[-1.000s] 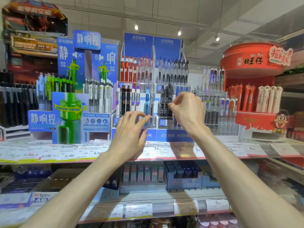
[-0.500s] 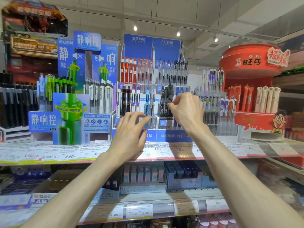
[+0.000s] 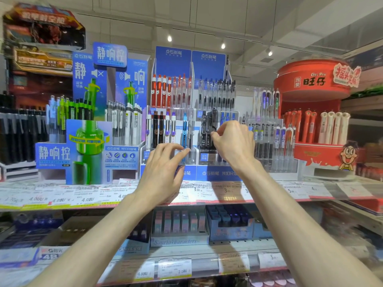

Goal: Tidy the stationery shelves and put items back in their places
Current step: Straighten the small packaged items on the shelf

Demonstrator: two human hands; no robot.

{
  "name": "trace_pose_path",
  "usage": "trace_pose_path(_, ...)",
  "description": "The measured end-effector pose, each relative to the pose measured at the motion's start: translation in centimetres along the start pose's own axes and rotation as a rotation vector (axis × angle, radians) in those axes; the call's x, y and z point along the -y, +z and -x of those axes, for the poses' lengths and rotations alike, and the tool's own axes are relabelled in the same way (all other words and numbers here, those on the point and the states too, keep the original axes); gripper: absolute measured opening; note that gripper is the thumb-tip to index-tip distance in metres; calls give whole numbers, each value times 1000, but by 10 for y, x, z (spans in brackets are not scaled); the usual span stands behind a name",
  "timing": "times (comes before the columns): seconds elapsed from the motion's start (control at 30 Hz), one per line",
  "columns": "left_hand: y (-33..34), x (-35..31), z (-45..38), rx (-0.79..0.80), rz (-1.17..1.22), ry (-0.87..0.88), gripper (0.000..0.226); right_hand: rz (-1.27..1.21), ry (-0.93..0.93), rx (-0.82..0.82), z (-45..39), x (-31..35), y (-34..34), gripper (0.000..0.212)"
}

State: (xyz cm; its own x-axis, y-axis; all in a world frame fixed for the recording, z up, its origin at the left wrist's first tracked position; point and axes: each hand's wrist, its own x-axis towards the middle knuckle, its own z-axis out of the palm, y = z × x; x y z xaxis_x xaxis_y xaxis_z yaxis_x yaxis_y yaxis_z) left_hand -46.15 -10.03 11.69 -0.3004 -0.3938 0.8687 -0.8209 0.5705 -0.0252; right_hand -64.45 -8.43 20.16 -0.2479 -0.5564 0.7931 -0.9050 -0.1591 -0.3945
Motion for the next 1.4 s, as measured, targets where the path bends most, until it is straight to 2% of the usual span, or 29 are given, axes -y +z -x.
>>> trace_pose_path(0.33,1,1,0,7,0,-10,50,-1,-40,-64,1,-9,-1,16)
trace_pose_path(0.5,2,0,-1,-3,-2,-13,49,102,-274,-175,-5,-18,7,43)
trace_pose_path(0.63,2,1,-1,-8,-7,-12,49,112,-383,-100,-13,-20,6,59)
trace_pose_path(0.77,1,0,-2,-9,-6,-9,49,44,-413,-13,-18,-23,3,62)
trace_pose_path(1.03,1,0,-2,-2,-11,-14,48,86,-477,-33,-21,-25,-1,52)
trace_pose_path(1.23,-1,-2,-1,-1,-4,-21,47,162,-504,-32,-16,-26,1,55)
trace_pose_path(1.4,-8,0,1,45,1,18,48,116,-516,-24,2,-32,2,62)
